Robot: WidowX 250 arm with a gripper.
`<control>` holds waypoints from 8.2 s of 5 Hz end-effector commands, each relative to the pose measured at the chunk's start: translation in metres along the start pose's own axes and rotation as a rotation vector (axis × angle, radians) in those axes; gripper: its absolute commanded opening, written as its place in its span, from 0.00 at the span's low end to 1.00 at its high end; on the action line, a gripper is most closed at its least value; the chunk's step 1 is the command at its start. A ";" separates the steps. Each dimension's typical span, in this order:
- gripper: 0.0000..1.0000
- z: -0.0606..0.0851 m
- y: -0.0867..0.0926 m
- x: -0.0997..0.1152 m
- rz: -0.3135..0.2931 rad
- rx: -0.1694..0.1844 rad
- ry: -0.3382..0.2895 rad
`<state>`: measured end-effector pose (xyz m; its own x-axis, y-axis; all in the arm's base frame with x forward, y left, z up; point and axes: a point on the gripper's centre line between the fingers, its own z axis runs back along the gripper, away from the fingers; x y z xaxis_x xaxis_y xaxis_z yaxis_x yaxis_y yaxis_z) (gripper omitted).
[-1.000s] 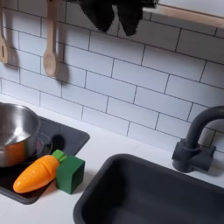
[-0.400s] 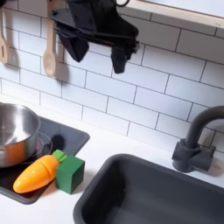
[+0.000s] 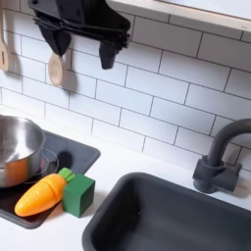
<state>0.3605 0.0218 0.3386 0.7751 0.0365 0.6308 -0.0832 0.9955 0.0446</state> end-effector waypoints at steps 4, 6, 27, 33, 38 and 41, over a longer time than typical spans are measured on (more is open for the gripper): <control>0.00 0.015 0.079 0.002 0.224 0.223 -0.023; 0.00 0.018 0.091 0.009 0.260 0.291 -0.071; 0.00 0.006 0.111 0.067 0.245 0.227 -0.204; 0.00 0.006 0.109 0.051 0.227 0.200 -0.151; 1.00 -0.037 0.084 -0.002 0.197 0.134 0.039; 1.00 -0.054 0.060 -0.033 0.140 -0.003 0.170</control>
<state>0.3643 0.0865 0.2791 0.8488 0.1930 0.4921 -0.2002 0.9790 -0.0386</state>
